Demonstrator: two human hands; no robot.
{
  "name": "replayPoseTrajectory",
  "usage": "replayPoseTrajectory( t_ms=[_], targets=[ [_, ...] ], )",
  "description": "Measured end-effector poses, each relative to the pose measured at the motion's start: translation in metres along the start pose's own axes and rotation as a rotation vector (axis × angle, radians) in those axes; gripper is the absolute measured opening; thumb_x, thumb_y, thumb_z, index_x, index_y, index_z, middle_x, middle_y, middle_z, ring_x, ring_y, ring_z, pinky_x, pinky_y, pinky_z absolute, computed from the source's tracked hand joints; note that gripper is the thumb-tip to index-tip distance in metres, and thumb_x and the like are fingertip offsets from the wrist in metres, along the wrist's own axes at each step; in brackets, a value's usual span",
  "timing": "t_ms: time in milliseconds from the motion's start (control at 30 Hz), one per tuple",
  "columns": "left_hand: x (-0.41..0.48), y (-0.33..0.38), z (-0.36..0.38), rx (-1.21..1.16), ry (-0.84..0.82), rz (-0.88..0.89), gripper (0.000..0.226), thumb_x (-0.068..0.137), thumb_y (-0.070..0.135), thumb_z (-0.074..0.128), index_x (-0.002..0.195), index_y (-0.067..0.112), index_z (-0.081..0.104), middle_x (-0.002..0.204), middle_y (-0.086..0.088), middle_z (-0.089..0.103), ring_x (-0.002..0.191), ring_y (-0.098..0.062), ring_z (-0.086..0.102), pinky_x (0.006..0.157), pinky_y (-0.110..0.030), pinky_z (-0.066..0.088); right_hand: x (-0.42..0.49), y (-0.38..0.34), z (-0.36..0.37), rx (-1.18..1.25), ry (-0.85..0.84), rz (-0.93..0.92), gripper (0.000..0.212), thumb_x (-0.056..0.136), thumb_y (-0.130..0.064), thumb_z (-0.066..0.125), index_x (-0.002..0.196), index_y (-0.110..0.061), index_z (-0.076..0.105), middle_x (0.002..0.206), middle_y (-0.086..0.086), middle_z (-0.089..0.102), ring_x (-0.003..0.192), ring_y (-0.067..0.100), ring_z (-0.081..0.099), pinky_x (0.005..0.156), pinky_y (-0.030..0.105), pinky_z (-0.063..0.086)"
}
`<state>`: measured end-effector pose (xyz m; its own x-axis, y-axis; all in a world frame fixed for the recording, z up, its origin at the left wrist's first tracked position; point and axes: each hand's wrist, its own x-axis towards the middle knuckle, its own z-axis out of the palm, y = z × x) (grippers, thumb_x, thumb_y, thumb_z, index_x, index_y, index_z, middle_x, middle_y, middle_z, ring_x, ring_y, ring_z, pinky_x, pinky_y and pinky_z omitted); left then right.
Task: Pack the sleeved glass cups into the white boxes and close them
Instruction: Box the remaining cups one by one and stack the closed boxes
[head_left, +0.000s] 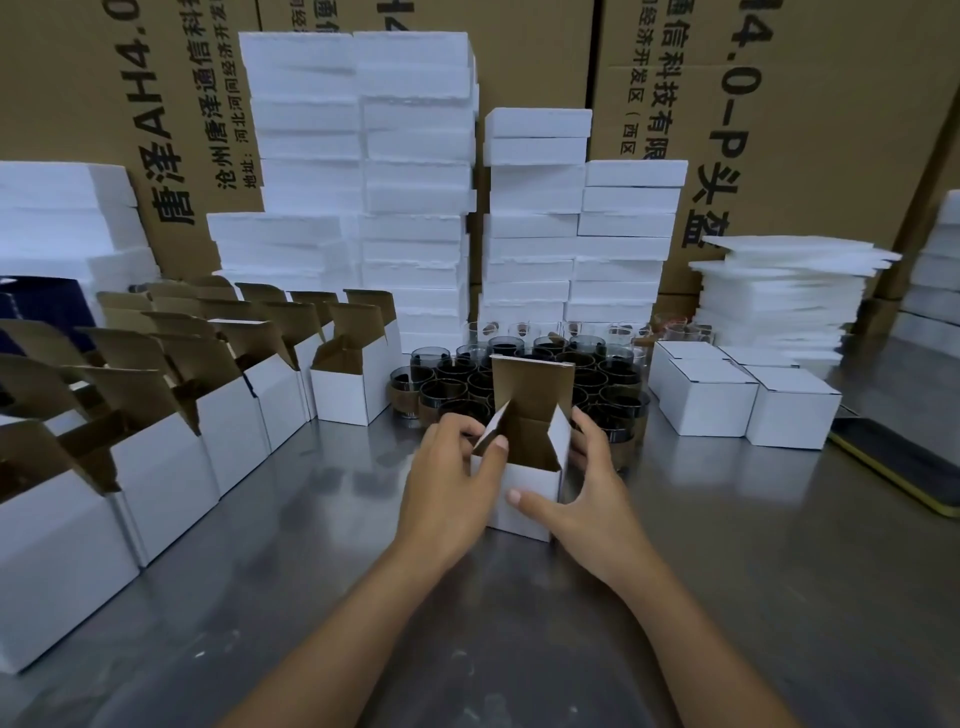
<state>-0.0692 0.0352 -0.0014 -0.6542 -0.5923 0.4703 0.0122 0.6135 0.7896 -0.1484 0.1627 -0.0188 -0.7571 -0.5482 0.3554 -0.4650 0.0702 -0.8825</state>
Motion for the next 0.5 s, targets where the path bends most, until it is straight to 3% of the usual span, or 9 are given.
replayPoseTrajectory(
  t_ms=[67, 200, 267, 367, 500],
  targets=[
    [0.002, 0.001, -0.001, -0.071, -0.058, 0.013, 0.010, 0.093, 0.041, 0.048, 0.091, 0.032, 0.052, 0.084, 0.005, 0.055, 0.073, -0.010, 0.053, 0.062, -0.024, 0.042, 0.001, -0.001, 0.000, 0.005, 0.041, -0.002, 0.097, 0.068, -0.034, 0.082, 0.145, -0.035, 0.022, 0.146, -0.014, 0.035, 0.134, 0.006, 0.033, 0.110, 0.040, 0.035],
    [0.018, -0.006, -0.006, -0.083, -0.012, -0.059, 0.015, 0.099, 0.038, 0.035, 0.098, 0.035, 0.050, 0.092, 0.008, 0.058, 0.083, -0.004, 0.056, 0.067, -0.019, 0.044, 0.003, -0.003, -0.003, -0.045, 0.111, 0.005, 0.096, 0.069, -0.031, 0.082, 0.145, -0.031, 0.025, 0.148, -0.012, 0.029, 0.135, 0.008, 0.032, 0.110, 0.038, 0.035],
    [0.029, -0.017, -0.009, 0.069, 0.005, -0.093, 0.020, 0.099, 0.028, 0.041, 0.117, 0.031, 0.051, 0.102, 0.002, 0.054, 0.081, -0.005, 0.052, 0.067, -0.018, 0.041, 0.004, -0.005, -0.004, -0.054, 0.131, 0.004, 0.096, 0.070, -0.029, 0.082, 0.147, -0.030, 0.024, 0.148, -0.010, 0.028, 0.135, 0.009, 0.032, 0.111, 0.038, 0.033],
    [0.035, -0.032, -0.013, 0.319, -0.097, -0.091, 0.042, 0.095, 0.022, 0.053, 0.134, 0.033, 0.045, 0.112, 0.002, 0.033, 0.081, -0.005, 0.044, 0.079, -0.018, 0.037, 0.003, -0.006, -0.006, -0.038, 0.159, 0.008, 0.095, 0.071, -0.024, 0.081, 0.147, -0.029, 0.025, 0.148, -0.009, 0.030, 0.135, 0.010, 0.032, 0.111, 0.040, 0.033],
    [0.035, -0.041, -0.015, 0.406, -0.128, -0.028, 0.037, 0.090, 0.027, 0.061, 0.125, 0.031, 0.049, 0.124, -0.002, 0.030, 0.098, -0.011, 0.039, 0.084, -0.021, 0.035, 0.003, -0.006, -0.007, -0.027, 0.168, 0.018, 0.093, 0.072, -0.020, 0.080, 0.147, -0.029, 0.025, 0.149, -0.009, 0.031, 0.135, 0.010, 0.032, 0.111, 0.040, 0.033]
  ],
)
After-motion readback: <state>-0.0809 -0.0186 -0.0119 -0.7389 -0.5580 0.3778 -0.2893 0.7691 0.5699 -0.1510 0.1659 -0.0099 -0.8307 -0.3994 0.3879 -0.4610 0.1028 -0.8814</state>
